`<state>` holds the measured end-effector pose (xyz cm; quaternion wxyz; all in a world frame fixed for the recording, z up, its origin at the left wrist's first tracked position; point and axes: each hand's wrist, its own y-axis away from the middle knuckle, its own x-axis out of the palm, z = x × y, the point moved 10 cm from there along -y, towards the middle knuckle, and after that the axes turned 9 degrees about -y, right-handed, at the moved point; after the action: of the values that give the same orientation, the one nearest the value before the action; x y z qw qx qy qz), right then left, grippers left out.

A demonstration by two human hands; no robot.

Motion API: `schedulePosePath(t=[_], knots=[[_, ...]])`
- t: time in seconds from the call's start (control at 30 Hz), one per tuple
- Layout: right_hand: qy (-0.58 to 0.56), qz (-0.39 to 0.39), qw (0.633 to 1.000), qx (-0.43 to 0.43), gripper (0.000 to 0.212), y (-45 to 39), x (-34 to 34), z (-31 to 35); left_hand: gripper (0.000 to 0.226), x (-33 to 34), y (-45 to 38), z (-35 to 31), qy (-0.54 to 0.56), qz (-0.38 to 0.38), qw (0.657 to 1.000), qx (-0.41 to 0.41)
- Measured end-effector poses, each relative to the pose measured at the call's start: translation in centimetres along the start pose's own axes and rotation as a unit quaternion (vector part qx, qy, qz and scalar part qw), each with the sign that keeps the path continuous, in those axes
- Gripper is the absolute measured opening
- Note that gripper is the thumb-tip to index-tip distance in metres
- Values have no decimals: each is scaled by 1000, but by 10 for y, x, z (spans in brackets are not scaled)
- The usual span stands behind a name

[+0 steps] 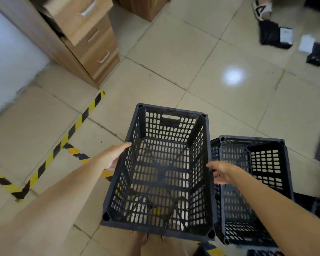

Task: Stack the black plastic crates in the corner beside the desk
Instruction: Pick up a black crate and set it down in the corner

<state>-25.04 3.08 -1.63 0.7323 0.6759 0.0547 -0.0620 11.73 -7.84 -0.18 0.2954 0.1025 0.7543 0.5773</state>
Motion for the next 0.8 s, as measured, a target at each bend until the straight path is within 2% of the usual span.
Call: schedulePosePath(t=[0.17,0.33,0.5,0.7,0.8], knots=[[63,43,997,-14,47,71,37,20,74,-60,44,39,-12,3,999,-48],[156,62,984,-52,69,87,84,52,73,-114,60,76,2,-26,998,-54],[226,56,969,-84,71,95,147,76,76,-150,51,133,1,-26,997,-69],[295,39,950,-95,84,116,237,101,66,-205,49,194,20,-11,997,-79],[320,35,941,-101,93,126,292,124,64,-249,49,222,25,-28,996,-86]])
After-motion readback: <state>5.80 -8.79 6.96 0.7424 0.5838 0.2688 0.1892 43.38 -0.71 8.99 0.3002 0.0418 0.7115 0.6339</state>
